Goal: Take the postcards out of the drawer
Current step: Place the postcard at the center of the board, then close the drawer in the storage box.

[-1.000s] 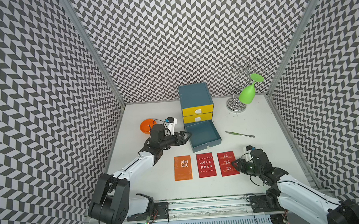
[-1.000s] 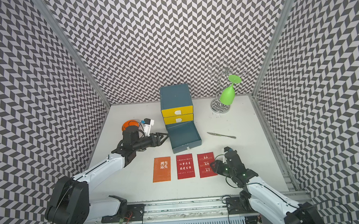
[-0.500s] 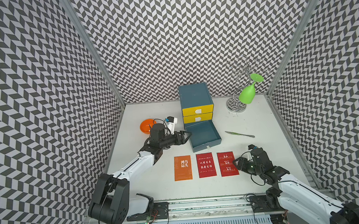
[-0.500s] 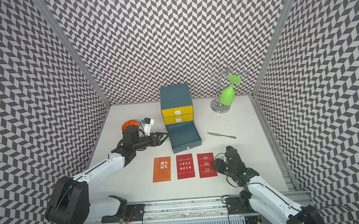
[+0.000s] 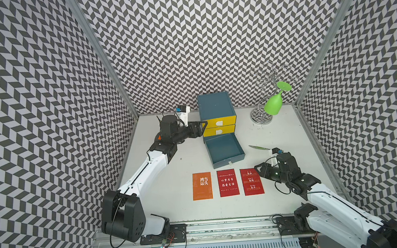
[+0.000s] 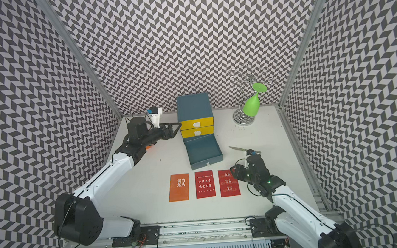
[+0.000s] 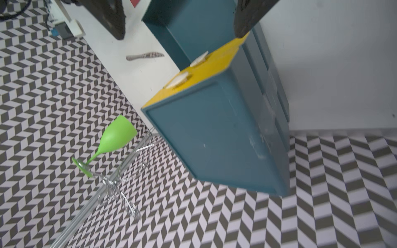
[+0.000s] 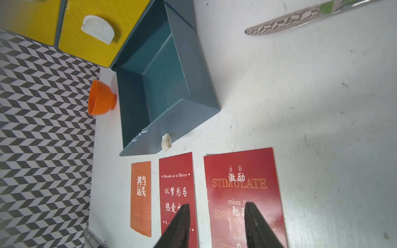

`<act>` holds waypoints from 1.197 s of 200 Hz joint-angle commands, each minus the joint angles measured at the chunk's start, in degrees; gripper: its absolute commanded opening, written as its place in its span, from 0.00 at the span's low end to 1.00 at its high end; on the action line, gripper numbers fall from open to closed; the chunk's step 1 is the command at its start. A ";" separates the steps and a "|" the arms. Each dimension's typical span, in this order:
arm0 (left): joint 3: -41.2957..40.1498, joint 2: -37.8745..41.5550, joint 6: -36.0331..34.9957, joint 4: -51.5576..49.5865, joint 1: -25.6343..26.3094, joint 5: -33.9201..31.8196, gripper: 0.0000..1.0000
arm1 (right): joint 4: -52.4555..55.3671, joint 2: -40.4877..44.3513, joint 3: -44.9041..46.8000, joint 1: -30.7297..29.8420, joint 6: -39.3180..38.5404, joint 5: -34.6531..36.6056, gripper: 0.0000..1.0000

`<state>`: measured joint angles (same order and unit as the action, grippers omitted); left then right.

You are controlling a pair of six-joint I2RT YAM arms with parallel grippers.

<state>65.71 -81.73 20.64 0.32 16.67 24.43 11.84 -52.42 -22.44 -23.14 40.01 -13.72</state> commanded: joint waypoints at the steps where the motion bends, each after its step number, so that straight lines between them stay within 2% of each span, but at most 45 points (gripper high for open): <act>1: 6.38 -4.48 -4.30 -2.04 -1.10 -5.25 0.82 | -6.17 -3.72 -1.19 -0.69 -1.14 -2.64 0.39; 45: 20.19 -17.58 -7.72 -8.06 -1.88 -6.69 0.81 | -12.16 -10.50 -3.19 -5.12 0.25 -0.10 0.34; 101: 28.13 -25.98 -9.69 -11.26 -2.25 -6.89 0.81 | -20.28 -18.66 -6.19 -7.47 2.14 1.79 0.31; 177: 25.52 -27.79 -9.92 -9.74 -2.16 -4.88 0.81 | -25.78 -31.64 -12.83 -9.03 1.72 2.65 0.27; 239: 26.45 -28.70 -10.38 -11.25 -2.01 -2.28 0.81 | -27.87 -36.30 -16.15 -10.03 1.91 2.90 0.27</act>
<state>92.05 -109.32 11.44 -9.54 14.59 20.18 -12.10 -87.92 -36.53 -32.71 41.82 -11.79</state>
